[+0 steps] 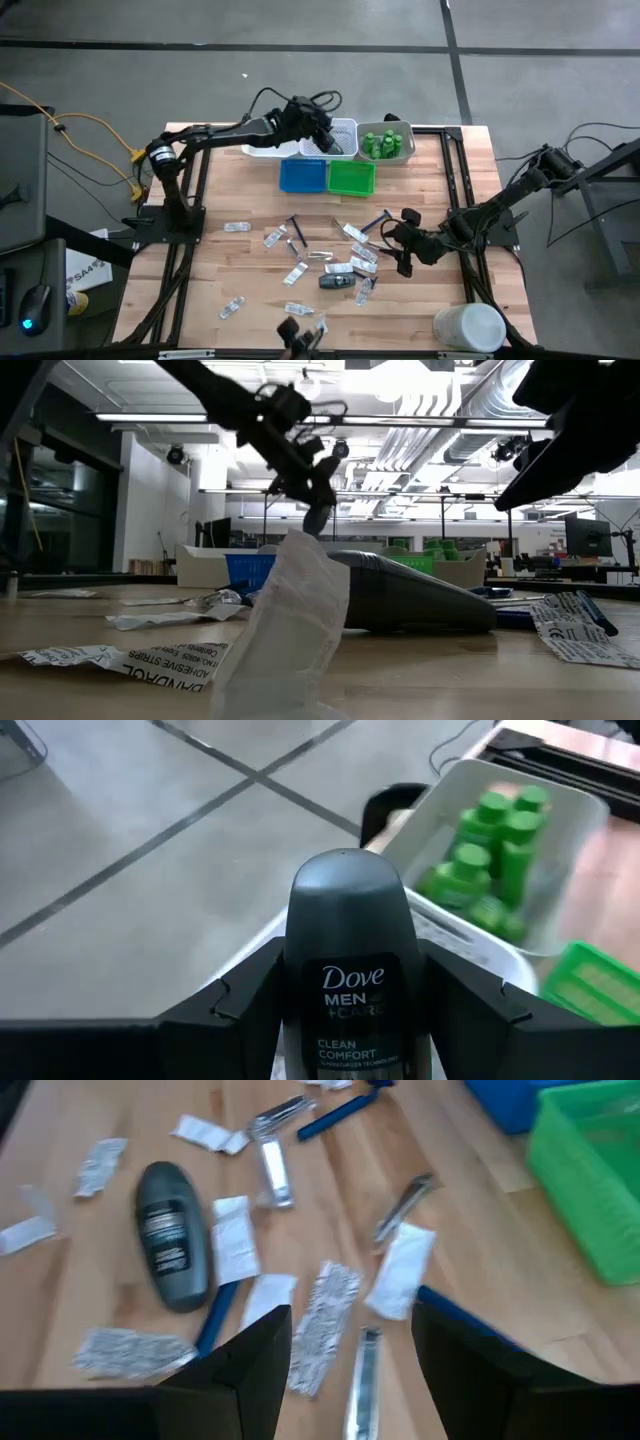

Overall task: Pick & Place Travel size toiletries
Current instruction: Put the black deodorant into the white basket

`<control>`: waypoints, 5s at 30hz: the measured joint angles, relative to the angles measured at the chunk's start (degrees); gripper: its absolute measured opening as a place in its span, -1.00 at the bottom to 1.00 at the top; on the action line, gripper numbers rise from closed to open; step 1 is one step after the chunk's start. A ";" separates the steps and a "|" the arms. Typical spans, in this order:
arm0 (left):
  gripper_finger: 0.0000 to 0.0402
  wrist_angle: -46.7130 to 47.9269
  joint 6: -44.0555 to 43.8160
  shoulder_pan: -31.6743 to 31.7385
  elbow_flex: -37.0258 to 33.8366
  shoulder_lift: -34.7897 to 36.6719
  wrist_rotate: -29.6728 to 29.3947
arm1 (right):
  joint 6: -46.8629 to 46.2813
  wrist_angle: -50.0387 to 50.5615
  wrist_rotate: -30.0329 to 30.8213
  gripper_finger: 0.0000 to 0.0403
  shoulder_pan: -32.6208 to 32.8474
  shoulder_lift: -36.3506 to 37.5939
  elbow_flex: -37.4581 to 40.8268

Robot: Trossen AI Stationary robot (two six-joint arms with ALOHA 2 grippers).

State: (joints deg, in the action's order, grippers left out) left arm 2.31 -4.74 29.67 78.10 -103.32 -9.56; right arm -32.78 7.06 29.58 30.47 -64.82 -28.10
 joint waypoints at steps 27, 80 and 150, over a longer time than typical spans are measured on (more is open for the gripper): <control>0.32 1.12 0.54 4.46 0.00 -5.12 4.86 | 1.60 -2.81 1.25 0.00 -2.02 0.00 0.00; -0.17 23.69 -21.14 -52.68 -41.13 58.17 -31.44 | 17.86 11.33 -22.21 0.48 -4.84 -46.65 -39.60; -0.17 24.00 -22.62 -59.32 -41.46 58.13 -34.58 | 132.37 -3.81 25.29 -0.05 -50.37 -41.48 -42.23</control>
State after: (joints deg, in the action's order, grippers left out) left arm 26.30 -27.35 -29.65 36.64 -45.19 -44.14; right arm 99.59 3.25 54.87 -19.91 -106.30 -70.32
